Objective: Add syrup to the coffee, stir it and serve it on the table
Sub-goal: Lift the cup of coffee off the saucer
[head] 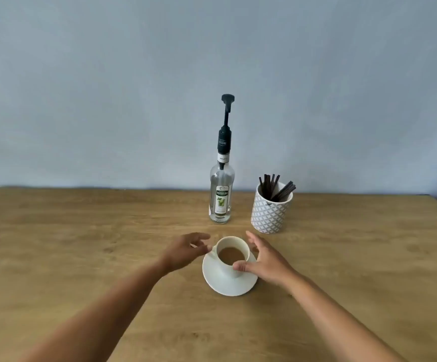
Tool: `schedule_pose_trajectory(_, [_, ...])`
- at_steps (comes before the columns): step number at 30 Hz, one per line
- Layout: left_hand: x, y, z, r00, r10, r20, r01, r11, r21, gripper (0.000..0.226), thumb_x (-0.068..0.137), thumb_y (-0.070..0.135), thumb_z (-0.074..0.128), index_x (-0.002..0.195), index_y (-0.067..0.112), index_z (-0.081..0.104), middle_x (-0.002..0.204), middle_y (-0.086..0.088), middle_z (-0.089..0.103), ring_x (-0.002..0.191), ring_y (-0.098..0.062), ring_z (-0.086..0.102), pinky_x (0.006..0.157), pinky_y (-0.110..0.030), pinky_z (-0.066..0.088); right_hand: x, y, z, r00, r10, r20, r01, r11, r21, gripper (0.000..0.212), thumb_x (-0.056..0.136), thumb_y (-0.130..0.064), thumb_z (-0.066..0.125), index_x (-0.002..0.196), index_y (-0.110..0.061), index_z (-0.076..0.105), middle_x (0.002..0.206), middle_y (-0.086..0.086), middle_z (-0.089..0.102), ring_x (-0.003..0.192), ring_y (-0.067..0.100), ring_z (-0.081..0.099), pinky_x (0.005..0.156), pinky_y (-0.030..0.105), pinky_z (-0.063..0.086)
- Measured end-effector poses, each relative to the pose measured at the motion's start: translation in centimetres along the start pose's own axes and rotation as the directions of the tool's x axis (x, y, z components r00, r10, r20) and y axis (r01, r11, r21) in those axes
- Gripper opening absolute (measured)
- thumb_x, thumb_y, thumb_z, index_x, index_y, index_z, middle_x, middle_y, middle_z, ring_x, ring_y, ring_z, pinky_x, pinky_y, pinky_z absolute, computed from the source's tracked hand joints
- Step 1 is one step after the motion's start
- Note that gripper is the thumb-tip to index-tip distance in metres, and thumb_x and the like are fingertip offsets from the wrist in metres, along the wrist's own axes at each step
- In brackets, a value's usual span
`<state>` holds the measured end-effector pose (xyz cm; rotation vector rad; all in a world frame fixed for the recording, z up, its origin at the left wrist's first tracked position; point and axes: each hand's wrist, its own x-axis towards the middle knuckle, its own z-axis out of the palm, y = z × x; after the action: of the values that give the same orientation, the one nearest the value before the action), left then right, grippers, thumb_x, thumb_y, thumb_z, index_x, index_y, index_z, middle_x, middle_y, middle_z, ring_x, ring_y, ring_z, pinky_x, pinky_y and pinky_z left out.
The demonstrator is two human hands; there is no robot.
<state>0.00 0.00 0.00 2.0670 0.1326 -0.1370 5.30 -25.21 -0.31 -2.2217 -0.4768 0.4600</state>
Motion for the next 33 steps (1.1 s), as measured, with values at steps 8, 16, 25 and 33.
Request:
schedule_pose_trajectory(8, [-0.2,-1.2,2.5,0.997,-0.068,-0.029,0.065,0.992,-0.106,0.029,0.094,0.025,0.066,0.123,0.024,0.069,0.105,-0.004,0.071,0.089,-0.012,0.065,0.063,-0.017,0.049,0.0,1.3,2.3,1.0,0.019,-0.019,-0.017,0.996,0.089,0.119,0.05,-0.052,0.088,0.148,-0.044,0.02,0.141,-0.015,0.049,0.125,0.004,0.046,0.101,0.024,0.038])
schedule_pose_trajectory(16, [0.2,-2.1,3.6,0.985,-0.126,-0.118,0.101,0.976,-0.193,0.011,0.095,0.023,0.065,0.1,0.019,0.074,0.092,-0.005,0.076,0.08,-0.011,0.07,0.064,-0.025,0.055,0.3,2.1,3.6,0.995,0.049,-0.081,-0.037,0.988,0.15,0.085,0.052,-0.047,0.087,0.12,-0.057,0.038,0.114,-0.026,0.062,0.108,-0.005,0.056,0.089,0.022,0.046])
schedule_pose_trajectory(25, [0.8,-2.1,2.6,0.991,-0.135,0.015,0.134,0.955,-0.264,0.017,0.095,0.025,0.064,0.102,0.01,0.066,0.098,-0.012,0.073,0.098,-0.02,0.072,0.07,-0.032,0.061,1.5,1.6,2.5,0.999,0.029,-0.021,-0.024,0.977,0.214,0.083,0.053,-0.037,0.091,0.119,-0.054,0.045,0.111,-0.021,0.066,0.101,-0.014,0.057,0.084,0.017,0.045])
schedule_pose_trajectory(33, [0.4,1.8,-0.9,0.989,-0.095,0.109,0.143,0.775,-0.616,0.039,0.081,0.041,0.073,0.1,0.01,0.059,0.106,-0.013,0.073,0.103,-0.038,0.072,0.083,-0.048,0.061,3.5,-3.0,-1.6,0.991,-0.137,-0.002,0.133,0.961,0.242,0.085,0.054,-0.031,0.094,0.125,-0.044,0.05,0.117,-0.016,0.068,0.111,0.0,0.062,0.099,0.029,0.048])
